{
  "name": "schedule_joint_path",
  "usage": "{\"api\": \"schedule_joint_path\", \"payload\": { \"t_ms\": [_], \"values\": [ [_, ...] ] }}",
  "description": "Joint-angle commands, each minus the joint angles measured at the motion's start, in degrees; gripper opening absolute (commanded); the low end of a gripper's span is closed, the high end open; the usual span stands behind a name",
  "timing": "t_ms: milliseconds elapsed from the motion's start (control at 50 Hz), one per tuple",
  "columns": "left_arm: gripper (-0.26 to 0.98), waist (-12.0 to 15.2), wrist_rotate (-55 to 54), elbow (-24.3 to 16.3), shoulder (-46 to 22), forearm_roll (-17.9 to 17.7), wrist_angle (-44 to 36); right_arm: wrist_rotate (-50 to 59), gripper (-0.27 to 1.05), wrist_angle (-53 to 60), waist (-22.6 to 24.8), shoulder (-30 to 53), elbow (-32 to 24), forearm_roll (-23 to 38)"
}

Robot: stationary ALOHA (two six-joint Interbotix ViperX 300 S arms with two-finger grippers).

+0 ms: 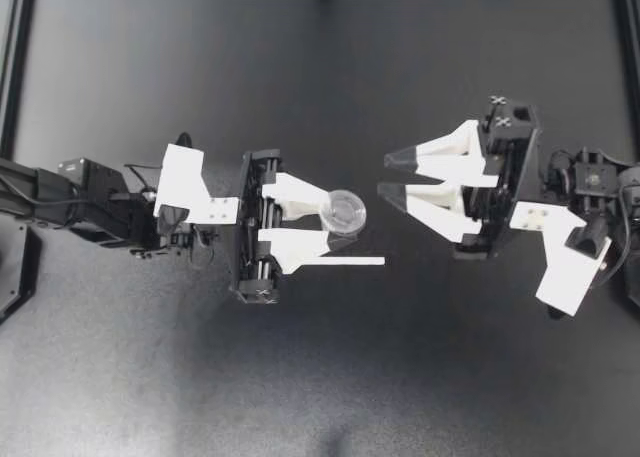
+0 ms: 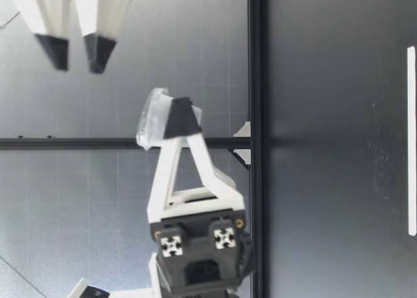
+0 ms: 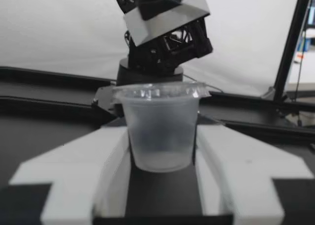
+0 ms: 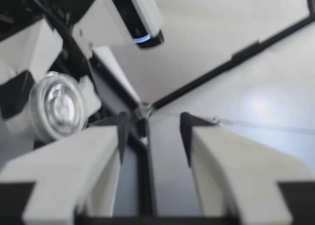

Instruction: Pick up the plastic cup and open its lid.

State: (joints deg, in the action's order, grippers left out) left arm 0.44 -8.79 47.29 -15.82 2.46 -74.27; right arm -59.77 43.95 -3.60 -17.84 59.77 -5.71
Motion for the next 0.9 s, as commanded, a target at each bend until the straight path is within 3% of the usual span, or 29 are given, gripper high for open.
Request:
{"api": "schedule_joint_path", "payload": {
  "t_ms": [0,500,880],
  "values": [
    [0.17,0.2,0.4,0.0,2.6,0.3,0.0,1.7,0.49,0.4,0.2,-1.0,0.4,-1.8],
    [0.17,0.2,4.5,5.1,8.7,0.9,3.3,47.3,0.43,-4.0,2.9,-1.0,0.4,-1.8],
    [0.17,0.2,5.7,7.4,12.1,0.9,4.1,53.9,0.43,-4.4,2.9,-0.4,0.4,0.4]
  ]
}}
